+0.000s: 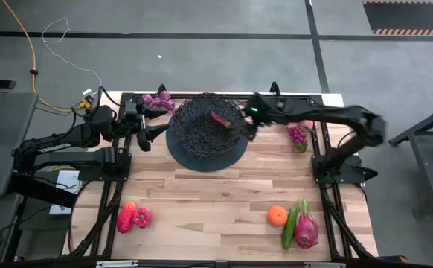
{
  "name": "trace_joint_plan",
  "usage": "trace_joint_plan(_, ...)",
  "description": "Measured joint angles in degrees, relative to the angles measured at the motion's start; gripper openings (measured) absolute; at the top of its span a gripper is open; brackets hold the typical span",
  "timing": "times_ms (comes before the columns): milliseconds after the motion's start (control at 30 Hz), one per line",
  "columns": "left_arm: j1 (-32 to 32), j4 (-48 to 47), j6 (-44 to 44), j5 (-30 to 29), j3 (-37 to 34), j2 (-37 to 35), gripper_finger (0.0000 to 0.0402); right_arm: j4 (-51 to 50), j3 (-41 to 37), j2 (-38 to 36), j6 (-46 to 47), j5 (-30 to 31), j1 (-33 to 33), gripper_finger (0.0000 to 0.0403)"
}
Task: Build produce basket
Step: Put the grapes into the wire basket
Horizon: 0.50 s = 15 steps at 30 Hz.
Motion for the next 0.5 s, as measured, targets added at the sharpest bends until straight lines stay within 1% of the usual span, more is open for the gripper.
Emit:
trace_joint_plan(33, 0.0, 0.0, 0.0, -0.3, 0.0, 0.0, 0.0280, 0.5, -2.8, -3.6, 2.3, 0.5, 0.3, 0.0239)
trace_joint_plan(100, 0.0, 0.0, 0.0, -1.1, 0.0, 0.0, 0.0280, -0.8, -7.0, -9.7, 7.2, 3.5, 1.1, 0.0239)
trace_joint_plan(167, 0.0, 0.0, -0.4, -2.1, 0.0, 0.0, 0.0280, -6.2, -9.2, -14.2, 14.8, 6.7, 1.8, 0.0239)
trace_joint_plan(233, 0.0, 0.0, -1.4, -2.8, 0.0, 0.0, 0.0280, -14.2, -9.9, -16.9, 23.2, 7.4, 1.4, 0.0239)
trace_joint_plan(300, 0.0, 0.0, -1.4, -3.3, 0.0, 0.0, 0.0280, -23.0, -10.1, -17.9, 29.7, 7.2, 0.7, 0.0239)
trace_joint_plan(400, 0.0, 0.0, -1.5, -3.4, 0.0, 0.0, 0.0280, -34.7, -10.1, -17.1, 36.1, 6.5, -0.2, 0.0238)
trace_joint_plan(500, 0.0, 0.0, -1.5, -3.8, 0.0, 0.0, 0.0280, -41.6, -10.1, -15.4, 41.2, 6.6, -0.8, 0.0238)
